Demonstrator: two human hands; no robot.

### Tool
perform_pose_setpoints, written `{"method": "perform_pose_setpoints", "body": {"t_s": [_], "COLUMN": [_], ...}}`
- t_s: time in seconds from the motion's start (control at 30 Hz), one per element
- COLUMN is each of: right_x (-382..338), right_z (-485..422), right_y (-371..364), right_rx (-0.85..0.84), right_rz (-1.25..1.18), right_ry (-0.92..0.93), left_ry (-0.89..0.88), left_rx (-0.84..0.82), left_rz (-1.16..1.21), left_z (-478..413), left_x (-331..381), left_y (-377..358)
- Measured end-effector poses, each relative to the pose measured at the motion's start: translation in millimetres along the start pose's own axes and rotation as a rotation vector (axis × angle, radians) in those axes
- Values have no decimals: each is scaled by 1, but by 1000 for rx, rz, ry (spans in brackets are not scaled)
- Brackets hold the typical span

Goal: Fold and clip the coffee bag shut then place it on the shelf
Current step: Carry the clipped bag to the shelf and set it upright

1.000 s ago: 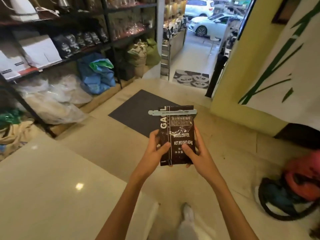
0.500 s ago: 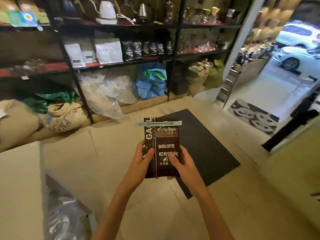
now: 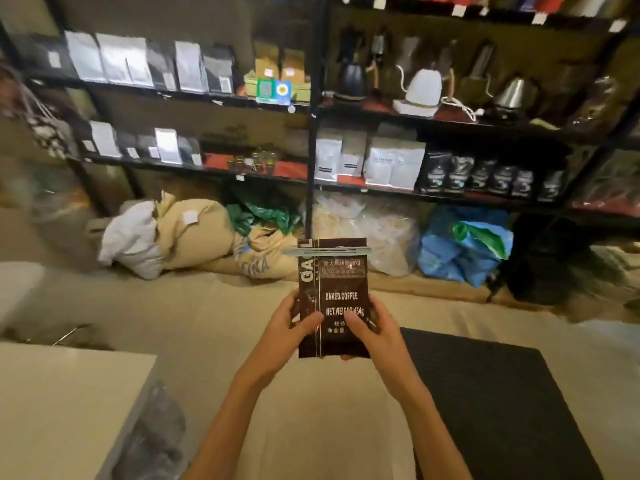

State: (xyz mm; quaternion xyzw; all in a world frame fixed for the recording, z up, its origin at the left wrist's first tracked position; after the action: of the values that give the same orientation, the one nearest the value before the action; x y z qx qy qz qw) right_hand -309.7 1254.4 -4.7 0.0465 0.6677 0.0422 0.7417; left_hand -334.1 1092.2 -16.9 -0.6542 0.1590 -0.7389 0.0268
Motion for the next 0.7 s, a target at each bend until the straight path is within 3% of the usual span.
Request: {"method": "perform_pose_setpoints", "body": {"t_s": [0.4, 0.7], "right_x": [-44, -75], "right_z": [-351, -572], "right_y": [-154, -323], "right_rx": [-377, -507], "right_rz": [3, -16], "right_ry": [52, 3], "left_ry": [-79, -88], "left_rx": [350, 504], "left_rz": [-47, -29], "left_z": [-246, -414], "left_x": [82, 146], "left_y": [194, 381]}}
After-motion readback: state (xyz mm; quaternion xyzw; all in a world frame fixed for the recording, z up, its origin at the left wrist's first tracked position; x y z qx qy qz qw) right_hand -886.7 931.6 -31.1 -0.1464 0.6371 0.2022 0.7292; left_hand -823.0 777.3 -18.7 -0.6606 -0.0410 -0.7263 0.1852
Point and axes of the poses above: each hand's wrist, its own z-axis away from the middle knuckle, its own y-axis out of the back of the hand, x = y × z, the point moved 9 cm from there along -z, towards the middle knuckle, and after that the axes turned 9 degrees about z, right-handed, at the moved point
